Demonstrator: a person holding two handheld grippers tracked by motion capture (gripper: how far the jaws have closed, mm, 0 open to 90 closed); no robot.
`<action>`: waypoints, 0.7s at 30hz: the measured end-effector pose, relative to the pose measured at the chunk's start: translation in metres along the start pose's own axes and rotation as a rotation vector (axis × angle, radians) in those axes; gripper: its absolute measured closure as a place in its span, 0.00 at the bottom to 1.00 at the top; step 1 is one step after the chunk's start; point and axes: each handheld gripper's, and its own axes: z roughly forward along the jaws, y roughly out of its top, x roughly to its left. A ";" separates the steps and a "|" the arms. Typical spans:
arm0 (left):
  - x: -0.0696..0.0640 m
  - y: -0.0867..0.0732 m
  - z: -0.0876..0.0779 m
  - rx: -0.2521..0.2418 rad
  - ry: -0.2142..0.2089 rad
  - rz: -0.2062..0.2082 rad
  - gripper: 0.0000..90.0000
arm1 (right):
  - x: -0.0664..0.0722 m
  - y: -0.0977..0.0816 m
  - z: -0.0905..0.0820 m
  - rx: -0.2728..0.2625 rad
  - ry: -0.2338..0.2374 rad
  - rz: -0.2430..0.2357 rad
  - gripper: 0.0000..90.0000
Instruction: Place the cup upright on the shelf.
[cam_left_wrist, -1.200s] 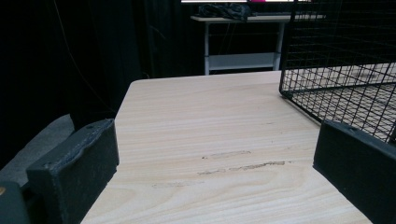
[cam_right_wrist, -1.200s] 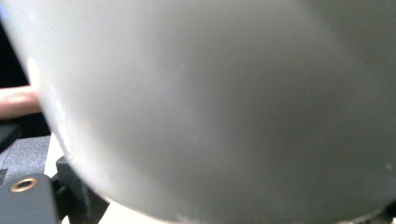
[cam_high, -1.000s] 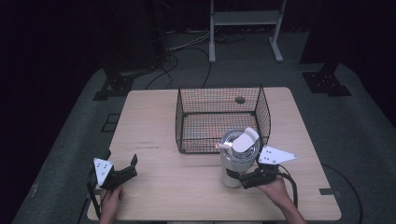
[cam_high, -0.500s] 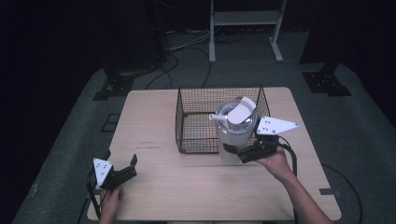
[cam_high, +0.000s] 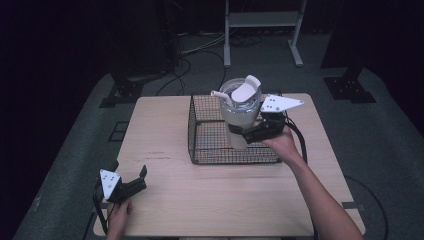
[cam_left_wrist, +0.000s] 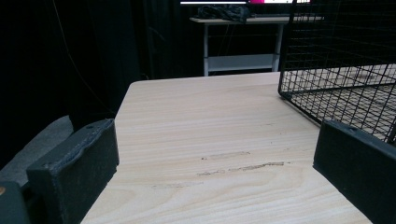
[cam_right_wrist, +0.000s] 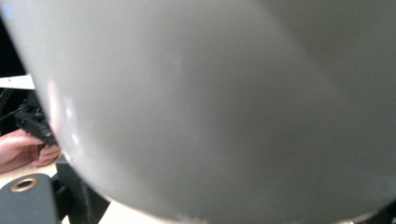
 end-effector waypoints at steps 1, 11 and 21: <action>0.000 0.000 0.000 0.000 -0.001 -0.001 0.00 | -0.006 0.001 0.008 0.002 0.007 0.015 0.09; 0.000 0.000 0.000 -0.003 -0.007 -0.003 0.00 | -0.035 -0.007 0.052 0.021 0.030 0.047 0.09; 0.002 0.000 -0.001 -0.007 -0.012 -0.007 0.00 | -0.056 -0.030 0.090 0.086 0.024 0.083 0.09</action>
